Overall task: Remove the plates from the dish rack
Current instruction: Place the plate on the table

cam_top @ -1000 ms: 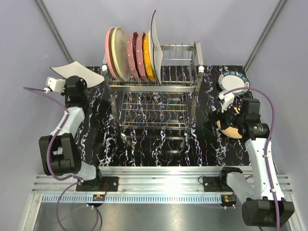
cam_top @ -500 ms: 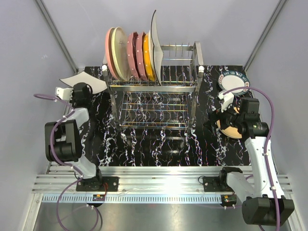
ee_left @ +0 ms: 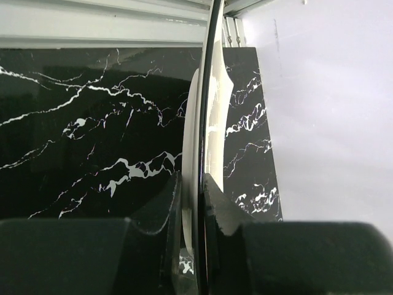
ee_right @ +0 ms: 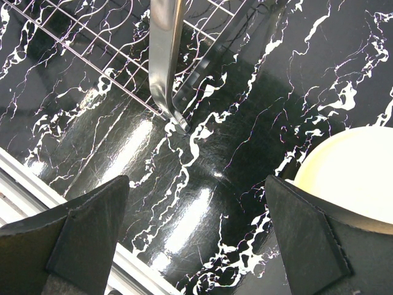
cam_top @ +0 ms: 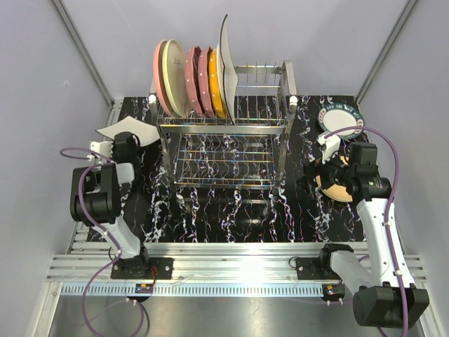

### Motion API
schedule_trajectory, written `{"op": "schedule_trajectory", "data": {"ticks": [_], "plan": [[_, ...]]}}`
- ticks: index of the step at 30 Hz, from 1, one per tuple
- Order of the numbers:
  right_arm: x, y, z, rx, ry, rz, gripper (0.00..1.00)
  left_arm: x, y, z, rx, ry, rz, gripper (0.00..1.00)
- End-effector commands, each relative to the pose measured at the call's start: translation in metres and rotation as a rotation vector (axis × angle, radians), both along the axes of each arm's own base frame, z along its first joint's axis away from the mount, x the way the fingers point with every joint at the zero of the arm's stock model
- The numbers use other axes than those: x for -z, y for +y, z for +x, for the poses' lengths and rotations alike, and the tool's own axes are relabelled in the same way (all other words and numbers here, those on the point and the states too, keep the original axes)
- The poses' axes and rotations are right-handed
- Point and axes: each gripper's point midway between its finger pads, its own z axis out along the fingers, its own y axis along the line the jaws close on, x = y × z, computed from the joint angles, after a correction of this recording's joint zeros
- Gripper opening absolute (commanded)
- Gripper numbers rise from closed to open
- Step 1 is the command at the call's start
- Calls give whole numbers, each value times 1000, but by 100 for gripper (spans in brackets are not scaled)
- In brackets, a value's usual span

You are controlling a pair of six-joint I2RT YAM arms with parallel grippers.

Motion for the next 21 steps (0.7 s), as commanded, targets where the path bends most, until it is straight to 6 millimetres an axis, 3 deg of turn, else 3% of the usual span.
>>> {"op": "schedule_trajectory", "data": {"ticks": [1, 11, 21], "plan": [[-4, -1, 4, -4, -30, -8, 100, -75, 6, 24, -33, -339, -22, 0], [-5, -1, 4, -6, -35, -8, 100, -36, -2, 11, -20, -284, -79, 0], [-6, 0, 2, -9, -38, -7, 100, -15, -8, 2, 9, -243, -78, 21]]}}
